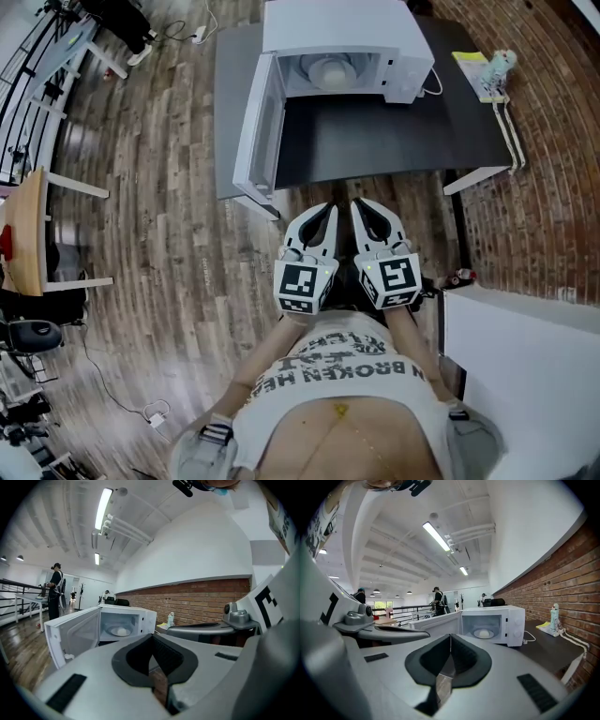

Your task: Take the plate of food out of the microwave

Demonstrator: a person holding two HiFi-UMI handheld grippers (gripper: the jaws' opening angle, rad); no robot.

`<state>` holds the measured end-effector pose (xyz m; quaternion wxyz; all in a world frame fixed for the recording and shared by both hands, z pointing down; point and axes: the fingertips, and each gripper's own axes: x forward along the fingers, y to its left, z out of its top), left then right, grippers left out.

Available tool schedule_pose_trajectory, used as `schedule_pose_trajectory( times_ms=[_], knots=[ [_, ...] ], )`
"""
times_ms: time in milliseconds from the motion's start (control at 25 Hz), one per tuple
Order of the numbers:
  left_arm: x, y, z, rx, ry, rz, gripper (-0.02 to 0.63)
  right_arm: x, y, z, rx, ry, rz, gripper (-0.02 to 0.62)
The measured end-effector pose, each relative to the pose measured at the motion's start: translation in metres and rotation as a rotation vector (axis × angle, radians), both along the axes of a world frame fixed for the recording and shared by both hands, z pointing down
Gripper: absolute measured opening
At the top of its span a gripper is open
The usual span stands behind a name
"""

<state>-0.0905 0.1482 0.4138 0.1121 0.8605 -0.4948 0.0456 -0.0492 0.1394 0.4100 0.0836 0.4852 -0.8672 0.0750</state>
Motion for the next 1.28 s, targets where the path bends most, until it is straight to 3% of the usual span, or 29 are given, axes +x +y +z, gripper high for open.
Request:
schedule_pose_trajectory(
  times_ms=[440, 1280],
  knots=[
    [0.002, -0.071, 0.011, -0.029, 0.013, -0.03, 0.006, 0.001, -0.074, 0.006, -0.014, 0.015, -0.043, 0.009],
    [0.058, -0.234, 0.009, -0.05, -0.017, -0.139, 0.006, 0.047, -0.242, 0.001, -0.025, -0.023, -0.182, 0.009]
  ],
)
